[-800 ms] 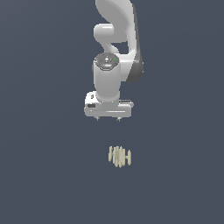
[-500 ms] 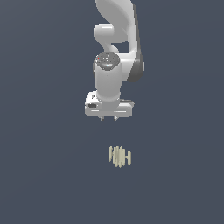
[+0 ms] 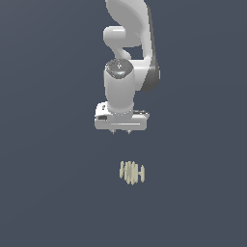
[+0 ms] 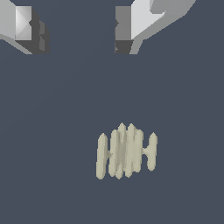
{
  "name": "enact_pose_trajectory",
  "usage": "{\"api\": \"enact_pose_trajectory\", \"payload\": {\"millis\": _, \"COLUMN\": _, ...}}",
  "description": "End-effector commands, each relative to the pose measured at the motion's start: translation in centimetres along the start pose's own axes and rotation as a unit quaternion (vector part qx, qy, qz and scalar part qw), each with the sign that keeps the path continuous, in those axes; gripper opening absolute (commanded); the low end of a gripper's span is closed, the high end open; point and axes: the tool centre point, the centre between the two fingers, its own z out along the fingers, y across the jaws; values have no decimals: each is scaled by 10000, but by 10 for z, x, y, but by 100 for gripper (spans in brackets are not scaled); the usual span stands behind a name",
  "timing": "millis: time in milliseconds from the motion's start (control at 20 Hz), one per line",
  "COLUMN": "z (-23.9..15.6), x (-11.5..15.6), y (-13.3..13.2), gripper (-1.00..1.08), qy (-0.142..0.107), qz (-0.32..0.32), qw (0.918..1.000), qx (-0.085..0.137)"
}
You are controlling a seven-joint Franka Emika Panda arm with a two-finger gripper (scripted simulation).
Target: Pick up the object and move it to a goal position.
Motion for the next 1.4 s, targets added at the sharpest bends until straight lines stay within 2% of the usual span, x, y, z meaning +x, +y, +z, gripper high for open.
{"api": "enact_pose_trajectory", "payload": {"millis": 0, "z": 4, "x": 6, "y": -1, "gripper": 28, "qy": 55, "qz": -22, "qw": 10000, "qx": 72}}
{"api": "enact_pose_trajectory", "payload": {"millis": 350, "z": 27, "x": 38, "y": -8, "gripper": 28, "qy": 398, "qz": -106, "qw": 9980, "qx": 473}}
{"api": "enact_pose_trajectory", "payload": {"millis": 650, "z": 56, "x": 77, "y": -9, "gripper": 28, "qy": 909, "qz": -86, "qw": 9910, "qx": 977}}
{"api": "enact_pose_trajectory", "payload": {"millis": 850, "z": 71, "x": 98, "y": -5, "gripper": 28, "qy": 1224, "qz": 1, "qw": 9848, "qx": 1236}}
{"api": "enact_pose_trajectory", "payload": {"millis": 1100, "z": 83, "x": 114, "y": 1, "gripper": 28, "qy": 1500, "qz": 120, "qw": 9782, "qx": 1433}}
{"api": "enact_pose_trajectory", "payload": {"millis": 1350, "z": 89, "x": 121, "y": 5, "gripper": 28, "qy": 1633, "qz": 192, "qw": 9746, "qx": 1518}}
